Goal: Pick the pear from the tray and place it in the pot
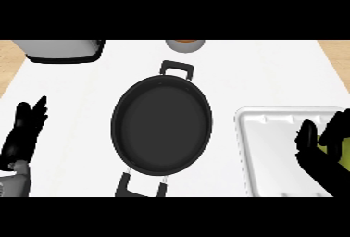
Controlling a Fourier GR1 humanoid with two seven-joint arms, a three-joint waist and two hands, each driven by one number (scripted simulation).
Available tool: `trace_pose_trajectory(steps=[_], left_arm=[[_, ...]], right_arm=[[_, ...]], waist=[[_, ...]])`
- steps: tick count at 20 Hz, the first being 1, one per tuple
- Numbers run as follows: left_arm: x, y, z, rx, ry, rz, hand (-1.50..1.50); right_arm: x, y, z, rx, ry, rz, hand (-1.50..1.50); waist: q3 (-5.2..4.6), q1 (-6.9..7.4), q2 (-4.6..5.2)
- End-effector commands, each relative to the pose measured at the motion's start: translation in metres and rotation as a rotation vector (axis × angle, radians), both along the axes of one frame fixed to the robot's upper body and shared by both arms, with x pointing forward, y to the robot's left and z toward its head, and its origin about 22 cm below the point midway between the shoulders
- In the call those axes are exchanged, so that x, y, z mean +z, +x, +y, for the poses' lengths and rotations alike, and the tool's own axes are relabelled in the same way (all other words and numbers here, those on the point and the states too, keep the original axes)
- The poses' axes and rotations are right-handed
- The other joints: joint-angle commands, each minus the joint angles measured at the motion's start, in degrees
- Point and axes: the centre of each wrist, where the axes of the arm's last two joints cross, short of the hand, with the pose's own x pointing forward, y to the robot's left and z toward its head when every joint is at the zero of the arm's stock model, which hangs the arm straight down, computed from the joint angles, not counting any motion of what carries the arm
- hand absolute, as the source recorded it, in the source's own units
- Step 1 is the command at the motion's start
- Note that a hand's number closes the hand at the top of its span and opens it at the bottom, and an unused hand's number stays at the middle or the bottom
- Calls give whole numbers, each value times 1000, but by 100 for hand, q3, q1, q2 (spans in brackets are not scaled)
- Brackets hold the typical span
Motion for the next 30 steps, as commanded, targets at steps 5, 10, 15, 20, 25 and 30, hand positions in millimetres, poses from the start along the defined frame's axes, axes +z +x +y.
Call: trace_pose_trajectory(steps=[5, 10, 15, 20, 25, 30], left_arm=[[5, 3, -16, -25, 7, -2, 0], [-5, 4, -15, -26, -7, 5, 0], [0, 12, -14, -24, -17, -12, 0], [3, 5, -9, -33, -6, -12, 0], [-7, 1, -12, -34, -3, -5, 0], [-5, 8, -24, -30, 4, -4, 0]], right_arm=[[52, -12, 58, 117, 28, 47, 150], [56, 13, 125, 109, 58, 137, 150], [58, 47, 164, 142, 51, 207, 150], [18, 75, 187, 148, 27, 345, 150], [-8, 102, 189, 112, 152, 503, -150], [-36, 108, 206, 177, 272, 472, -150]], waist=[[-3, 138, 2], [1, 144, 20], [7, 127, 36], [11, 159, 42], [11, 185, 52], [14, 192, 56]])
